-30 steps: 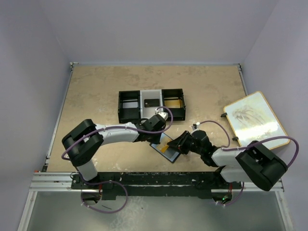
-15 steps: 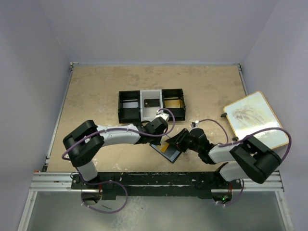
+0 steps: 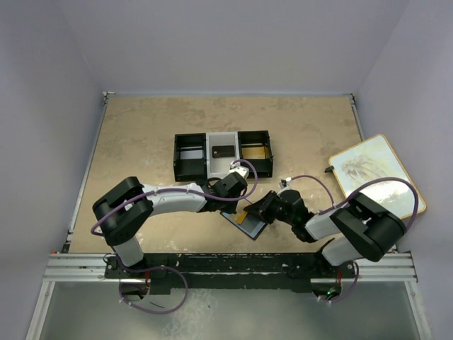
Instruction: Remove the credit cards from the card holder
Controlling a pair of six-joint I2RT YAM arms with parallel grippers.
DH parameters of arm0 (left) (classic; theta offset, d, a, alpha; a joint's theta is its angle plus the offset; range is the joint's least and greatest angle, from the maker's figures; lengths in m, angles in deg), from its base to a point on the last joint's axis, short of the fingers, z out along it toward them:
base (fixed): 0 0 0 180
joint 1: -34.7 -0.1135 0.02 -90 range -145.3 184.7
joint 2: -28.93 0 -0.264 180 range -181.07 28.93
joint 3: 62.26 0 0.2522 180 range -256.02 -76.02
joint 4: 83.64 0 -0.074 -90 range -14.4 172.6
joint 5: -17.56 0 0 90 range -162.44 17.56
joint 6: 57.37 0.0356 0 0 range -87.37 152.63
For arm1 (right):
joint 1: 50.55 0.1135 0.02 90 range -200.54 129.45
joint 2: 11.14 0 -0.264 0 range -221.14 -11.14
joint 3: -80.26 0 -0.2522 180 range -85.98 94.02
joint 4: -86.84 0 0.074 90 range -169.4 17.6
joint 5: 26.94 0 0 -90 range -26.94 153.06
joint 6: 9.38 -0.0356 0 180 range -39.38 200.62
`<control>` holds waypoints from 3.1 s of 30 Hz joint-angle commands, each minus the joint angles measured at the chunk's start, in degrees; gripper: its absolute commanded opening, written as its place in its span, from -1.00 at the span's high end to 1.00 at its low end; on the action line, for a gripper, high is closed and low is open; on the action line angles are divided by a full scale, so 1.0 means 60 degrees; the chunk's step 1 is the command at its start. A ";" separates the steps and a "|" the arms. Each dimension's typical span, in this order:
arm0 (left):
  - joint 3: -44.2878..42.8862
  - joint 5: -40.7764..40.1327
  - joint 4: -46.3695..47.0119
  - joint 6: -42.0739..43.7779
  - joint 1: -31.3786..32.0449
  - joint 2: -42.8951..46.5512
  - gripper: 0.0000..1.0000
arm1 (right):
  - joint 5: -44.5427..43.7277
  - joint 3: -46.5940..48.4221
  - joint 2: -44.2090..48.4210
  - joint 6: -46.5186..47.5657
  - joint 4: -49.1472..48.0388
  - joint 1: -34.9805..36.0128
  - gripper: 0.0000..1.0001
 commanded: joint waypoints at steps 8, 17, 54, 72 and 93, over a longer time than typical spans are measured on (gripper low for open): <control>0.0202 -0.0082 -0.0425 0.0037 -0.0026 -0.0570 0.98 | 0.0958 -0.0180 -0.1309 0.0309 -0.2693 -0.0029 0.86; 0.0193 -0.0130 -0.0524 0.0095 -0.0014 -0.0538 1.00 | 0.0749 -0.0593 0.0000 0.0551 -0.0774 -0.0153 0.92; -0.0058 0.0085 -0.0590 0.0185 -0.0017 -0.0437 1.00 | 0.0121 -0.0174 0.0115 0.0045 -0.0729 0.0260 0.50; -0.0051 -0.0041 -0.0676 0.0171 -0.0017 -0.0359 1.00 | -0.0497 -0.0346 0.2158 0.0119 0.1750 0.0265 1.00; -0.0167 -0.1219 -0.1053 -0.0028 -0.0021 0.1414 0.78 | -0.3784 0.0928 0.7772 0.3706 0.6821 0.0252 1.00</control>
